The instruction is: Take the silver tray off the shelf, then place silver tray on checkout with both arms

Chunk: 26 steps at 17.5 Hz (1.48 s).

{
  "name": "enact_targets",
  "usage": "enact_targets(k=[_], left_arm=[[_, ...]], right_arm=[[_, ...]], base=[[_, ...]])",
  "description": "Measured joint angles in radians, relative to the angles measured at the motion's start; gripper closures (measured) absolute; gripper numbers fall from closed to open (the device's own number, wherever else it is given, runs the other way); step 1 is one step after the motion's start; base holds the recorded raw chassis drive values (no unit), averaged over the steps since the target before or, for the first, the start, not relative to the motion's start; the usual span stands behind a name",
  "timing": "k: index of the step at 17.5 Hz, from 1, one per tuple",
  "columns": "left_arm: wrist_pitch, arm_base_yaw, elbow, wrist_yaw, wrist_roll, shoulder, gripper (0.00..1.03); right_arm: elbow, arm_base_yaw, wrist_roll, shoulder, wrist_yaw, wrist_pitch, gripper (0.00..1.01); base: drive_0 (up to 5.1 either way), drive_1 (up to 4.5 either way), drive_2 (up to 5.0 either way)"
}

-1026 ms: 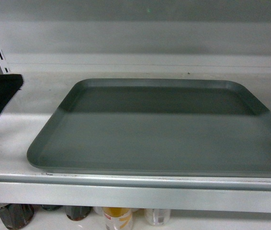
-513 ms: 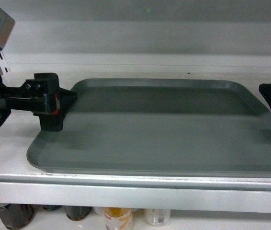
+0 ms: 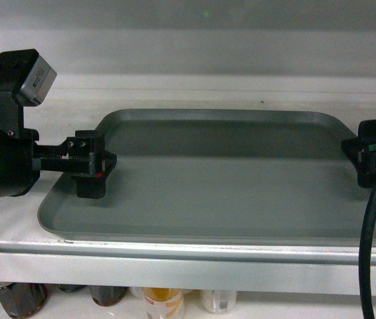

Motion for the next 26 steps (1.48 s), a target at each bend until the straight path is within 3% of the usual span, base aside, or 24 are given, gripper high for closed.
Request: enact_targets(k=[3,6,10,13,14,15,21,22,23,24,26], left_arm=[[0.016,0.000,0.010,0.001,-0.022,0.015,0.05],[0.035,0.000,0.011,-0.004,-0.031,0.028,0.05],[0.049,-0.007,0.011,-0.010,-0.037,0.033,0.05],[0.059,-0.018,0.006,-0.018,-0.037,0.034,0.05],[0.060,-0.019,0.006,-0.019,-0.037,0.034,0.06],[0.061,-0.019,0.005,-0.019,-0.037,0.034,0.14],[0.076,-0.024,0.003,-0.018,-0.036,0.042,0.63],[0.079,-0.024,0.003,-0.020,-0.037,0.042,0.79],[0.082,-0.024,0.006,-0.028,-0.082,0.042,0.98],[0.080,-0.022,0.006,-0.025,-0.125,0.042,1.00],[0.082,-0.021,0.006,-0.023,-0.126,0.042,1.00]], right_arm=[[0.012,0.012,0.015,0.010,0.043,-0.036,0.03],[0.029,0.021,0.053,0.013,0.093,-0.069,0.03],[0.032,0.039,0.110,0.029,0.098,-0.072,0.03],[0.032,0.044,0.126,0.048,0.108,-0.059,0.03],[0.032,0.043,0.129,0.048,0.112,-0.058,0.03],[0.031,0.043,0.133,0.050,0.113,-0.055,0.05],[0.031,0.043,0.134,0.062,0.119,-0.036,0.53],[0.031,0.043,0.134,0.065,0.117,-0.029,0.70],[0.031,0.046,0.137,0.066,0.108,-0.026,0.93],[0.031,0.049,0.193,0.066,0.107,-0.024,0.98],[0.032,0.050,0.200,0.065,0.110,-0.027,0.98]], base=[[0.0,0.00,0.0],[0.0,0.00,0.0],[0.0,0.00,0.0],[0.0,0.00,0.0],[0.0,0.00,0.0],[0.0,0.00,0.0],[0.0,0.00,0.0],[0.0,0.00,0.0],[0.0,0.00,0.0],[0.0,0.00,0.0],[0.0,0.00,0.0]])
